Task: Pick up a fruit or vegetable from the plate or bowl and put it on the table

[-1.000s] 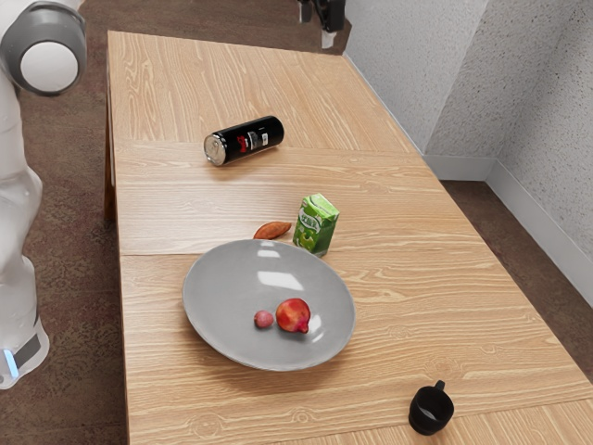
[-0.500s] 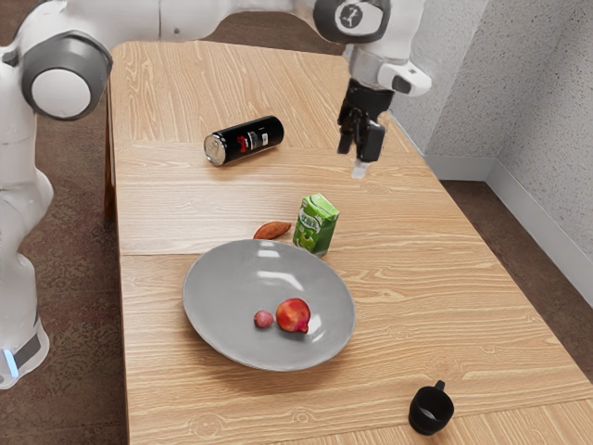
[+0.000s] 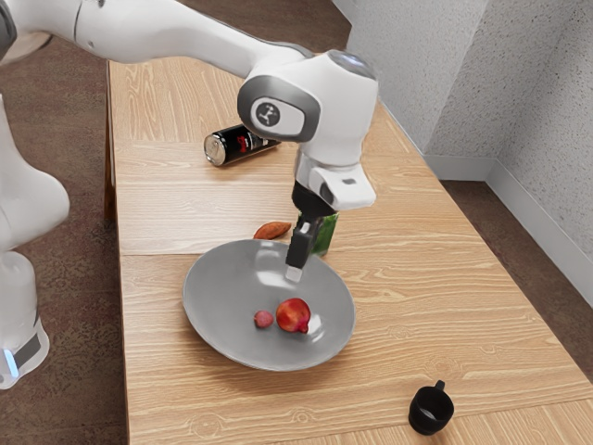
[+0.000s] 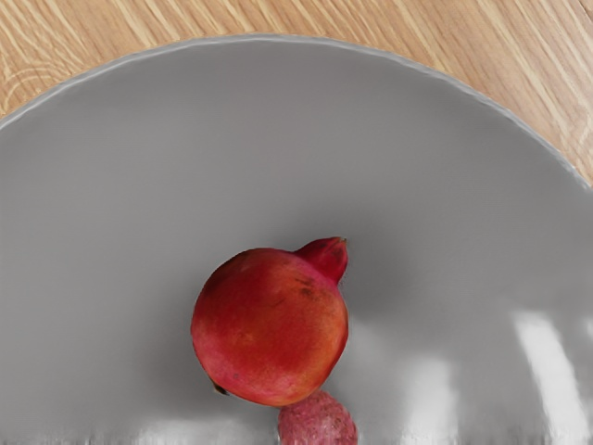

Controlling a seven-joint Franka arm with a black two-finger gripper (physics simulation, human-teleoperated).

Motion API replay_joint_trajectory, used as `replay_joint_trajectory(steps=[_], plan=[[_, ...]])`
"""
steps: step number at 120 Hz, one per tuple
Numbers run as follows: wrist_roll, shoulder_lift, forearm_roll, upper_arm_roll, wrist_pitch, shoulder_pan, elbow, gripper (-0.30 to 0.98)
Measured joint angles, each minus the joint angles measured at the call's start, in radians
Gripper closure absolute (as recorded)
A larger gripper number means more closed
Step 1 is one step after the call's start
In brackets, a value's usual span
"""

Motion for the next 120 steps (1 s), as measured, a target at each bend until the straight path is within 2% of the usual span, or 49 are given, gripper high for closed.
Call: replay_joint_trajectory(steps=[14, 42, 86, 120], plan=[[0.010, -0.013, 0.009, 0.001, 0.002, -0.046, -0.043, 0.00], [0.019, -0.008, 0.006, 0.040, 0.064, -0.069, -0.106, 0.00], [0.022, 0.027, 0.022, 0.060, 0.152, -0.062, -0.108, 0.00], [0.023, 0.031, 0.008, 0.065, 0.186, -0.070, -0.138, 0.00]])
